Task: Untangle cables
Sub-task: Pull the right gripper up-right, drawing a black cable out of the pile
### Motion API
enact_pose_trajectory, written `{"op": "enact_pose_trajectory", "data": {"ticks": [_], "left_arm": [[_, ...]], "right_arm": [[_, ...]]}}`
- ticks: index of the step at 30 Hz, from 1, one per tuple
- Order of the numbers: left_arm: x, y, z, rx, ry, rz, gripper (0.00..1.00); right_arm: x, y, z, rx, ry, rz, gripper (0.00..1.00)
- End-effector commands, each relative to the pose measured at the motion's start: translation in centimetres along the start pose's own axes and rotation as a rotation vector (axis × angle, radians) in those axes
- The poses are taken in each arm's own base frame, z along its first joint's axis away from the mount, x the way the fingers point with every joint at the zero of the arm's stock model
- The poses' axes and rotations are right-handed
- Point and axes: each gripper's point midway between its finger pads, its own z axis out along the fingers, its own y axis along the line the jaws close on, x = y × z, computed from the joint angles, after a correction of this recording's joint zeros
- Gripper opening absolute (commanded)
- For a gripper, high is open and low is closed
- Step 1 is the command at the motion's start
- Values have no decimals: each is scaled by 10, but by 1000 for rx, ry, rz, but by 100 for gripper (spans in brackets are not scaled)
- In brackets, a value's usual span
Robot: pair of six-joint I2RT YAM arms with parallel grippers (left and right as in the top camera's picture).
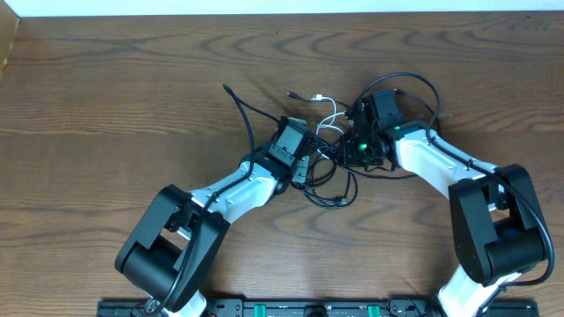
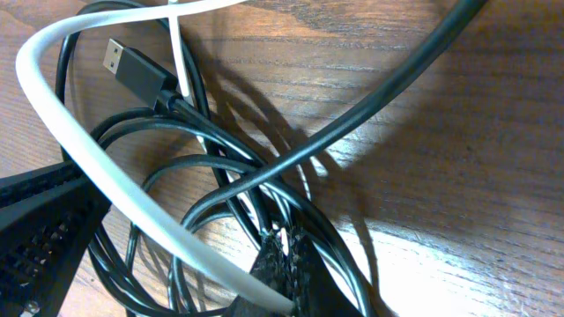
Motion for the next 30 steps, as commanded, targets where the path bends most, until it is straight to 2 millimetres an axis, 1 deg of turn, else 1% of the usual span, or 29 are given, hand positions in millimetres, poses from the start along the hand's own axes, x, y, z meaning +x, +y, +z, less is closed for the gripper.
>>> {"op": "enact_pose_trajectory", "data": {"ticks": [1, 5, 8, 10, 13, 19, 22, 25, 28, 30], "left_arm": [[-1, 4, -3, -4, -5, 6, 8], [-1, 4, -3, -4, -5, 6, 8], [-1, 4, -3, -4, -5, 6, 8], [-1, 4, -3, -4, -5, 6, 8], [-1, 4, -3, -4, -5, 6, 8], [-1, 4, -3, -4, -5, 6, 8], [-1, 4, -3, -4, -5, 6, 8], [-1, 4, -3, -4, -5, 6, 8], [-1, 4, -3, -4, -5, 6, 8], [-1, 4, -3, -4, -5, 6, 8]], "right_arm": [[-2, 3, -1, -25, 1, -9, 1], [-3, 13, -4, -96, 9, -8, 1], [-2, 28, -11, -220, 29, -35, 1], [0, 39, -19, -326, 45, -52, 1], [-2, 50, -35, -460, 54, -52, 1], [-14, 61, -66, -678, 30, -48, 1], [-19, 64, -76, -735, 8, -65, 1], [-23, 66, -81, -765, -8, -80, 1], [-28, 72, -87, -807, -14, -78, 1], [-34, 80, -96, -859, -23, -93, 1]]}}
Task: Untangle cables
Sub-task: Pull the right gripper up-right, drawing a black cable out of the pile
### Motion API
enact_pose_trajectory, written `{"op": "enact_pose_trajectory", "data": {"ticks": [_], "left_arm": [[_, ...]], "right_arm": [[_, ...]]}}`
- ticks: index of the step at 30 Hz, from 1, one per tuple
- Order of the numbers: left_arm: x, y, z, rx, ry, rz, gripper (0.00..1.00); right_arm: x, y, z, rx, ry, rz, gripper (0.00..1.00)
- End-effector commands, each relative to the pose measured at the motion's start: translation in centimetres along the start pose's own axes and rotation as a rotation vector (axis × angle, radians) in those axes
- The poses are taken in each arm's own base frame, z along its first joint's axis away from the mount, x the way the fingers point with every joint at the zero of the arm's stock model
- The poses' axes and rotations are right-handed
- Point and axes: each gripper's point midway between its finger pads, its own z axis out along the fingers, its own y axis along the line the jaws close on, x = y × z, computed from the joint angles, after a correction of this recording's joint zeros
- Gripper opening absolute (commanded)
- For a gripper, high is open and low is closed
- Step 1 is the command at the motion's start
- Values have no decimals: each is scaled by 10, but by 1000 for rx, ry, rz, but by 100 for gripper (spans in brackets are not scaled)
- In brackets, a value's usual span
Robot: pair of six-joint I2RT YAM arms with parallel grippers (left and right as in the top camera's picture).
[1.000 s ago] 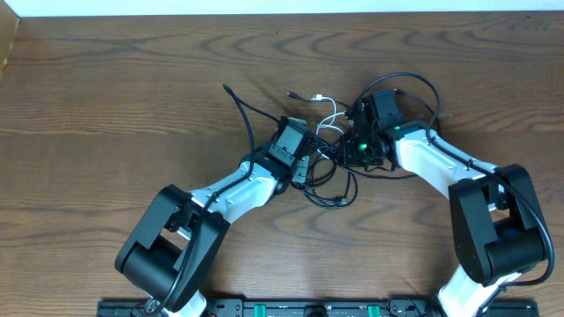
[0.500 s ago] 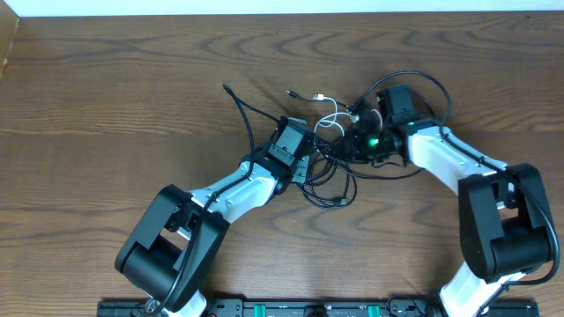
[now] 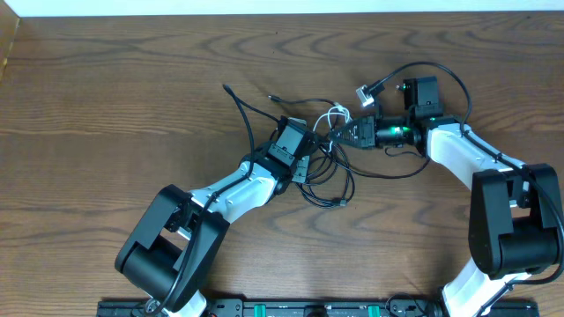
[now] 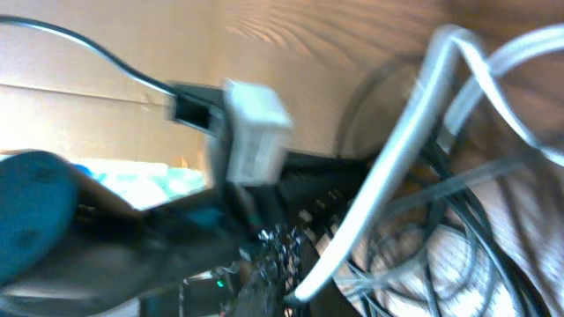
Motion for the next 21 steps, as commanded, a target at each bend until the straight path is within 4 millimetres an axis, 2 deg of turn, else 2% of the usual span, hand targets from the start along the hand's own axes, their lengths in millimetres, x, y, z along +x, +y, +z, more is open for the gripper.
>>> {"op": "enact_pose_trajectory", "data": {"ticks": [1, 8, 11, 13, 16, 21], "left_arm": [[-1, 4, -3, -3, -5, 6, 8], [-1, 4, -3, -3, -5, 6, 8], [-1, 4, -3, -3, -5, 6, 8], [-1, 4, -3, -3, -5, 6, 8], [-1, 4, -3, -3, -5, 6, 8], [-1, 4, -3, -3, -5, 6, 8]], "right_arm": [[-6, 31, -5, -148, 16, 3, 1], [-49, 67, -15, -229, -77, -133, 1], [-72, 92, -31, -263, -147, -254, 1], [-84, 101, -43, -267, -192, -309, 1], [-102, 100, -61, -240, -264, -326, 1], [-130, 88, -97, -172, -407, -320, 1]]}}
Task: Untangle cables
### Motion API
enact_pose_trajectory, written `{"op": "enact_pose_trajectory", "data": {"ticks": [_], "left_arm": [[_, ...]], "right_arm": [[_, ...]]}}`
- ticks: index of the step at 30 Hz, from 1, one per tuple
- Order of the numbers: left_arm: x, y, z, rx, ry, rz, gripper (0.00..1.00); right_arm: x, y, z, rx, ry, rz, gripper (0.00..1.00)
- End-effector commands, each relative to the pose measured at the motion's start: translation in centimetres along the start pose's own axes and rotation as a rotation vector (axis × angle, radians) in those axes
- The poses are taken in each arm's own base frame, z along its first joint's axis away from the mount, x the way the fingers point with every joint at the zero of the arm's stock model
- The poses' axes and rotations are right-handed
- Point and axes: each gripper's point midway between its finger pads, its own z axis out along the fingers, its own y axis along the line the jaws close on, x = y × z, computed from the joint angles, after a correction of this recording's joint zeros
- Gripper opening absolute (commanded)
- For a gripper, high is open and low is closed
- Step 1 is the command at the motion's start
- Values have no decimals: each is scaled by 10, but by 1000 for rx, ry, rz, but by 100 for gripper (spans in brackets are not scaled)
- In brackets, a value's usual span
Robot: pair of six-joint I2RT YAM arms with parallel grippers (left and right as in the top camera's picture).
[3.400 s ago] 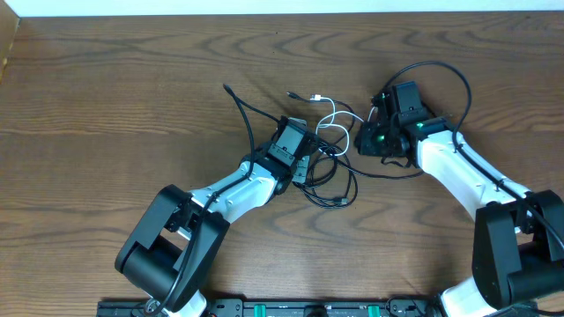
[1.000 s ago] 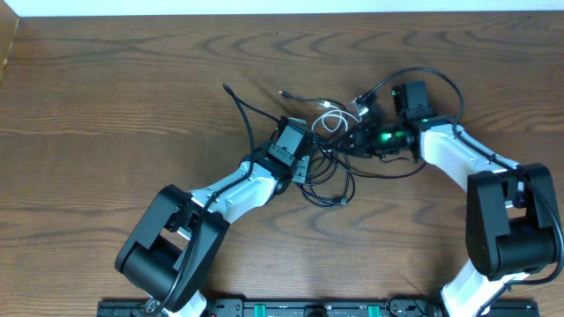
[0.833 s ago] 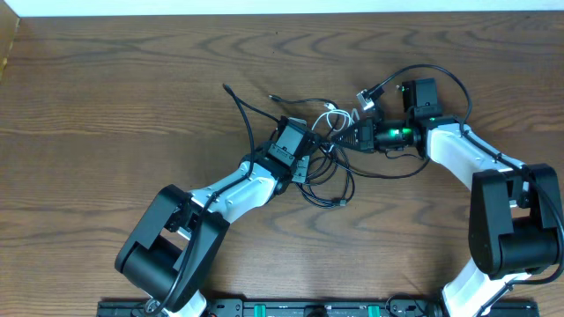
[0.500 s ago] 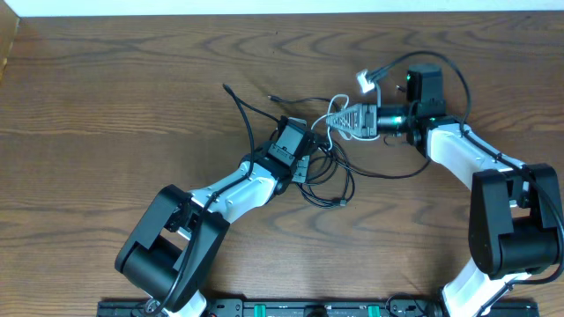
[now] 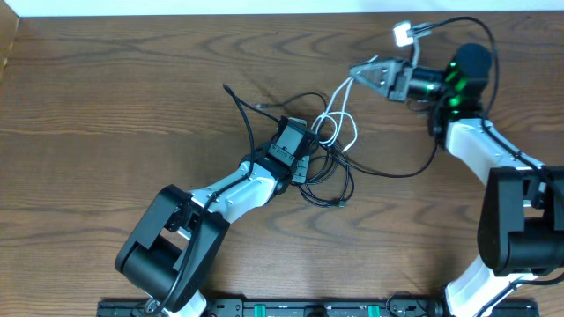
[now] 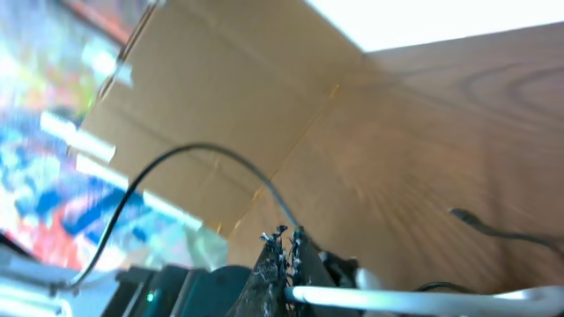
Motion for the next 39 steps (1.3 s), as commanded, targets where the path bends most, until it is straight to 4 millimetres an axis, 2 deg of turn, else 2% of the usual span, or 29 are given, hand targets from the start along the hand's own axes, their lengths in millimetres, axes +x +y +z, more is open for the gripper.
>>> {"op": "enact_pose_trajectory", "data": {"ticks": [1, 7, 10, 14, 19, 22, 25, 29, 33, 35, 37, 39], "left_arm": [[-1, 4, -3, -4, -5, 6, 8], [-1, 4, -3, -4, -5, 6, 8], [-1, 4, -3, -4, -5, 6, 9], [-1, 4, -3, -4, -5, 6, 8], [-1, 5, -3, -8, -6, 5, 8], [-2, 7, -3, -20, -12, -18, 8], [-3, 6, -3, -17, -15, -18, 8], [-3, 6, -3, -17, -15, -18, 8], [-3, 6, -3, -17, -15, -18, 8], [-3, 6, -3, -17, -15, -18, 8], [-3, 6, -3, -17, -15, -18, 8], [-3, 6, -3, -17, -14, -18, 8]], "right_arm": [[-41, -5, -25, 75, -127, -15, 1], [-94, -15, -67, 194, -272, -52, 2], [-114, -30, -86, 303, -317, -52, 2], [-123, -59, -108, 517, -327, -42, 2], [-119, -87, -139, 832, -282, -9, 2], [-105, -88, -141, 879, -207, 23, 1], [-76, -91, -136, 888, -124, 120, 5], [-26, -89, -120, 893, 26, 269, 17], [18, -77, -94, 873, 177, 361, 40], [37, -72, -78, 871, 242, 381, 44], [55, -73, -66, 903, 293, 393, 53], [74, -79, -60, 984, 317, 446, 54]]}}
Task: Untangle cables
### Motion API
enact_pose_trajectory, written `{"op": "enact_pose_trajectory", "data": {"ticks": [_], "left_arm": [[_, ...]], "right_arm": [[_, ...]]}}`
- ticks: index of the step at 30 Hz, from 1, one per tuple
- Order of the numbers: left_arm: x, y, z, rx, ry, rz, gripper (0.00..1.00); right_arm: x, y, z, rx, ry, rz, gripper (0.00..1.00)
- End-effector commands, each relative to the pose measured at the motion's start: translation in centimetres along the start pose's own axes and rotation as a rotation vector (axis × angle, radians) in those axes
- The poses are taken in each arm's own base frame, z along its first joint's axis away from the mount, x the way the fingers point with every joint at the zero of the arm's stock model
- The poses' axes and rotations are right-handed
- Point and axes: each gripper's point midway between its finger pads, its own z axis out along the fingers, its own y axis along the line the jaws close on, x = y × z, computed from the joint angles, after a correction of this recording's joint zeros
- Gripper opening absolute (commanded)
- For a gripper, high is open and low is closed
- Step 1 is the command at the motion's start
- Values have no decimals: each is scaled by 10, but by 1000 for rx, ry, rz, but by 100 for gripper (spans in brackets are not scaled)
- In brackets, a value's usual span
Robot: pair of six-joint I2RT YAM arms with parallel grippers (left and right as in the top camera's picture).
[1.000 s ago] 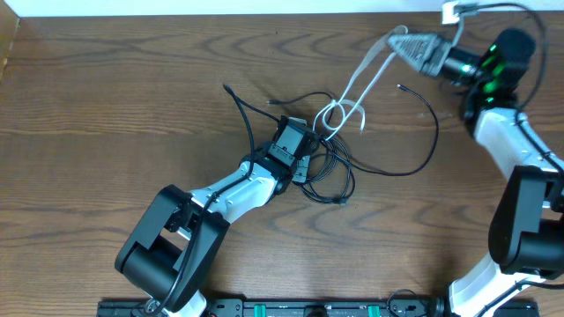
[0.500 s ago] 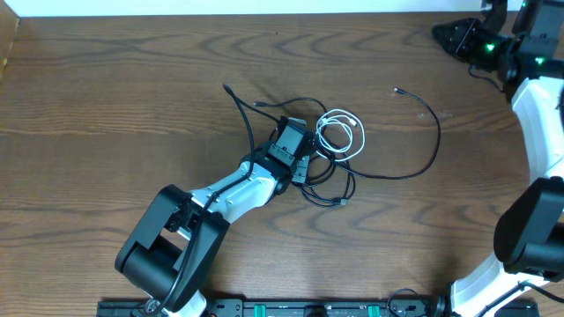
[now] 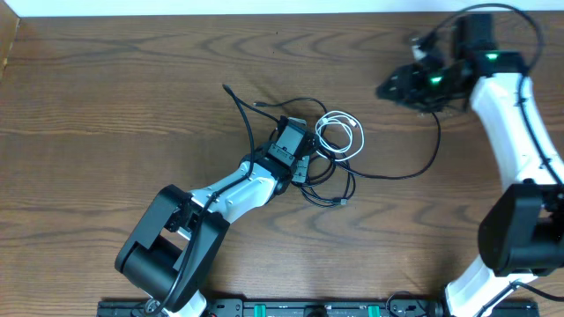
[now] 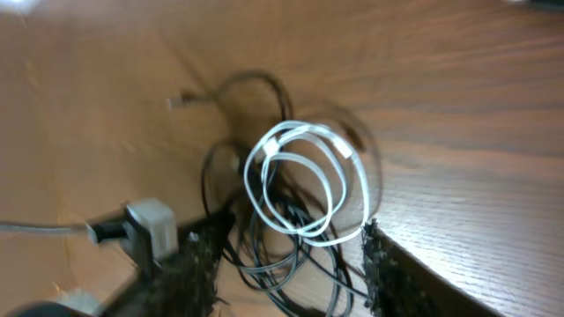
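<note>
A tangle of black cables (image 3: 328, 180) lies mid-table, with a white cable (image 3: 340, 136) coiled loosely on its top right. My left gripper (image 3: 291, 150) sits down on the tangle's left side, its fingers hidden under the wrist. Raised at the back right, my right gripper (image 3: 389, 89) stands open, well clear of the pile. Between its dark fingers (image 4: 377, 264) the wrist view looks down on the white cable (image 4: 304, 180), with nothing held. One long black cable (image 3: 435, 132) runs from the pile up to the right arm. A white plug block (image 4: 150, 226) hangs beside the right gripper's left finger.
The left arm (image 3: 231, 187) stretches from the front edge to the pile. A black cable end (image 3: 227, 89) points to the back left of the tangle. The wooden table (image 3: 106, 97) carries nothing else in view.
My right gripper held the white cable stretched up from the pile; now it is open and the white cable lies coiled on the tangle. The left gripper has not moved.
First my right gripper was down in the tangle next to the left one, shut on the white cable. Then it was further right with the cable, then high at the back right with it pulled taut. Now the cable is released onto the pile.
</note>
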Motion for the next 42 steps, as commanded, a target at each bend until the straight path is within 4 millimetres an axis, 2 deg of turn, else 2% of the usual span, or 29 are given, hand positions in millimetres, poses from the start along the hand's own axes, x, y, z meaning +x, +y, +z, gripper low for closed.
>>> {"op": "enact_pose_trajectory", "data": {"ticks": [1, 5, 7, 9, 12, 19, 25, 30, 33, 35, 37, 39, 42], "left_arm": [[-2, 5, -3, -14, -12, -10, 8], [-2, 6, -3, -14, -11, -9, 8], [-2, 5, -3, -14, -11, -10, 8], [-2, 5, -3, -14, -11, -10, 8], [-1, 6, -3, -15, -7, -9, 8], [-1, 6, -3, -15, -9, -9, 8], [-2, 6, -3, -13, -11, -10, 8], [-2, 6, -3, -13, -11, -10, 8], [-2, 6, -3, -14, -10, -10, 8], [-2, 6, -3, -13, -11, -10, 9], [-2, 6, -3, -13, -11, -10, 8], [-2, 6, -3, -14, -10, -9, 8], [-2, 6, -3, -14, -10, -9, 8]], "right_arm": [[29, -7, 25, 150, 54, 69, 54], [65, -22, 52, 304, 95, 194, 51], [75, -34, 61, 381, 81, 231, 48], [84, -46, 66, 442, 63, 288, 41], [93, -58, 73, 466, 62, 334, 36], [103, -73, 95, 441, 30, 320, 36], [114, -71, 113, 418, 15, 298, 39], [114, -65, 123, 388, -18, 307, 41], [113, -64, 126, 386, -35, 302, 38], [114, -64, 126, 396, -36, 295, 31], [117, -63, 126, 400, -25, 292, 20], [122, -63, 127, 408, -8, 283, 1], [127, -51, 130, 351, 47, 166, 1]]}}
